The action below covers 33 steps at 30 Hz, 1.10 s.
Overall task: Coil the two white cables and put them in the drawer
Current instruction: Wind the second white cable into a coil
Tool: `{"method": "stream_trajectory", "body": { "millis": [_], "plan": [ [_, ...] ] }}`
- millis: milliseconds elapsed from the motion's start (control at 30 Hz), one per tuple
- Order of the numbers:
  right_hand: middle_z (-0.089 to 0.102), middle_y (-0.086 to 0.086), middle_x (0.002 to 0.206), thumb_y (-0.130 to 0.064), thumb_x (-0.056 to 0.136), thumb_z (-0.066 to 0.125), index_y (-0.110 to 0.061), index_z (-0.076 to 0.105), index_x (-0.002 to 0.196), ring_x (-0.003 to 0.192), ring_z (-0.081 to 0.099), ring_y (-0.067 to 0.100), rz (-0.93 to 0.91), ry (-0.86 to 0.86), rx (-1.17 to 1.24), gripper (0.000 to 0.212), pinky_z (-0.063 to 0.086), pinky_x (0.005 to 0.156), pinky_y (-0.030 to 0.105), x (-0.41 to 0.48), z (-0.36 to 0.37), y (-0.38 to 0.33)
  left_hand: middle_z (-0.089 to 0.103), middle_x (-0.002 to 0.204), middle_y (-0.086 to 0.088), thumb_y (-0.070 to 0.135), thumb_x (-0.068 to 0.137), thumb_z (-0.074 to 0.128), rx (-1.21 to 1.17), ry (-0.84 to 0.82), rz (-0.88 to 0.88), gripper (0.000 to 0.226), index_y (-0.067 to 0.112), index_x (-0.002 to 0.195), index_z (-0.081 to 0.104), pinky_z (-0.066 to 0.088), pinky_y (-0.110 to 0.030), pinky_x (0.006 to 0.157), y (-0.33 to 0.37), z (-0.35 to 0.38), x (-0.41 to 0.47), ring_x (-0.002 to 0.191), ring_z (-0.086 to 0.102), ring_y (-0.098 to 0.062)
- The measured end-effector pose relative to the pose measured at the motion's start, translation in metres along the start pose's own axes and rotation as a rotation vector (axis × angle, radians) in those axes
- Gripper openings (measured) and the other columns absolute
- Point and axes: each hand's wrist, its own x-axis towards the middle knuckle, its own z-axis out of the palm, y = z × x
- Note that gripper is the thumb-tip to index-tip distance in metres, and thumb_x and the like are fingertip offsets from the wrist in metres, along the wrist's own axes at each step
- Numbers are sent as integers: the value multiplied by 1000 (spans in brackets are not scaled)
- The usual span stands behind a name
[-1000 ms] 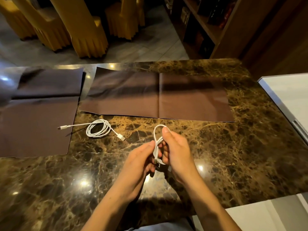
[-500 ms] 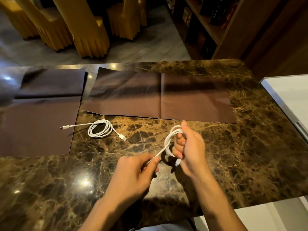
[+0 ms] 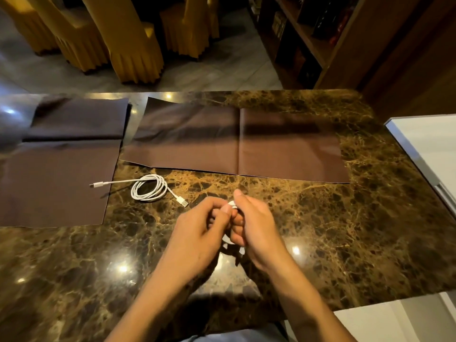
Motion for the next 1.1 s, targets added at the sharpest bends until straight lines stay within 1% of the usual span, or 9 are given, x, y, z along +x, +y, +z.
{"method": "stream_trajectory", "body": {
  "millis": [67,233,433,533,633,733,800,900,1100],
  "plan": [
    [39,4,54,-33,105,47,0,60,100,39,29,8,43,-26,114,36,27,34,21,0,-3,-1,68,68,9,34,100,55,-91,-17,-37,15,29,93,67,52,-34,58,1,4,8,58,62,-9],
    [48,4,54,-31,103,52,-6,64,78,45,50,16,8,-174,33,37,52,54,31,-5,-12,-11,71,70,-7,33,100,45,-480,-167,-88,37,2,86,58,50,-25,54,-5,5,17,55,64,-18],
    [73,14,87,-26,102,56,-6,74,98,80,68,18,-222,-137,-369,27,58,77,40,-12,-26,-9,54,69,-1,35,106,37,-100,117,-78,44,7,77,54,42,-28,62,-17,3,17,61,50,-7],
    [75,6,86,-18,99,61,-11,77,97,79,68,14,-256,-144,-417,18,54,78,27,-24,-34,-10,54,71,-8,35,106,37,-27,194,-80,43,7,78,51,41,-31,63,-17,1,19,63,50,-13],
    [78,0,88,-15,96,66,-15,80,97,80,70,13,-253,-123,-448,14,51,76,20,-29,-37,-13,51,65,8,35,107,35,-23,218,-70,40,15,74,47,38,-20,57,-15,5,15,58,47,-5],
    [76,-6,77,-12,92,70,-12,80,97,66,64,4,-224,-113,-389,11,47,64,15,-32,-38,-21,49,63,16,37,107,32,-36,234,-53,39,19,74,42,39,-29,57,-12,11,10,56,43,-6],
    [73,2,72,-10,90,73,-7,79,96,60,61,10,-196,-132,-312,9,49,57,19,-33,-36,-24,48,63,13,39,107,30,-38,234,-51,39,23,73,41,38,-38,60,-11,13,8,56,42,-8],
    [75,13,77,-6,87,76,-6,78,95,64,68,29,-287,-66,-312,9,60,64,31,-33,-26,-23,50,64,12,41,106,27,-42,207,-58,40,27,73,43,42,-43,62,-7,14,7,56,44,-7],
    [75,-6,78,-15,82,82,-20,80,92,69,71,18,-562,190,-516,11,61,67,38,-32,-9,-9,47,63,5,40,107,26,-83,184,-76,41,22,75,45,41,-31,58,-6,12,10,55,43,-4]
  ]
}}
